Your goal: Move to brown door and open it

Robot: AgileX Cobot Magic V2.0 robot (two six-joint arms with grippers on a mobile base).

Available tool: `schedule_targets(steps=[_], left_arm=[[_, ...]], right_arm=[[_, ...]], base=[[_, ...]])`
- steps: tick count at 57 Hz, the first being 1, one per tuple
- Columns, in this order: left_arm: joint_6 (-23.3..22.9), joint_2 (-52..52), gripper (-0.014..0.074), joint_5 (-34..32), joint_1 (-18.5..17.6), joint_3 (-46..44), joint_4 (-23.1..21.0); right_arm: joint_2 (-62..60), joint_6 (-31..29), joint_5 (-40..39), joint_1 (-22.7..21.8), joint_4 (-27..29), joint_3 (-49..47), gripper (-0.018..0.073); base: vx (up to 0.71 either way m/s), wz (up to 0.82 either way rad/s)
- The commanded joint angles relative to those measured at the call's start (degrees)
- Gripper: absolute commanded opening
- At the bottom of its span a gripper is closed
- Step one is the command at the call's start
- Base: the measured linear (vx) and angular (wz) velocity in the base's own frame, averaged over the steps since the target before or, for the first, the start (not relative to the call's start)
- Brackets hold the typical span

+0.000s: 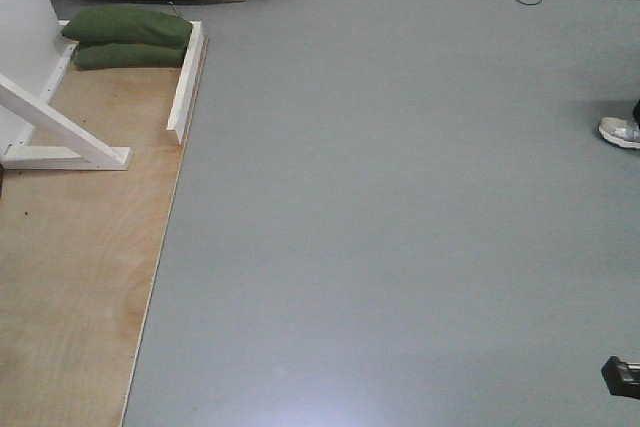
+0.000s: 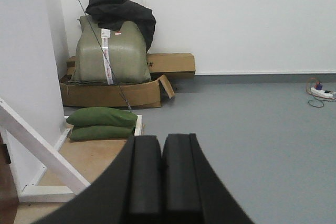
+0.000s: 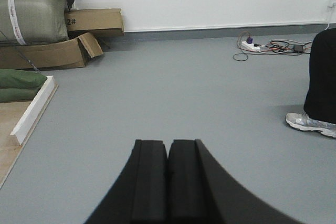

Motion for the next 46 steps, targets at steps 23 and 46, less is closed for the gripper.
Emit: schedule_targets(steps=[23,46], left_arm=[[-0.1,-0.8,-0.0003,-4.4,-0.1,-1.0,-0.1],[-0.1,-0.8,-0.0003,-4.4,-0.1,-1.0,-0.1]], right_arm=[[-0.6,-0.3,-4.7,0.1,0.0,0.3,0.0000],[-0.6,-0.3,-4.7,0.1,0.0,0.3,0.0000]], base=[[0.03,0.00],[0.00,0.00]])
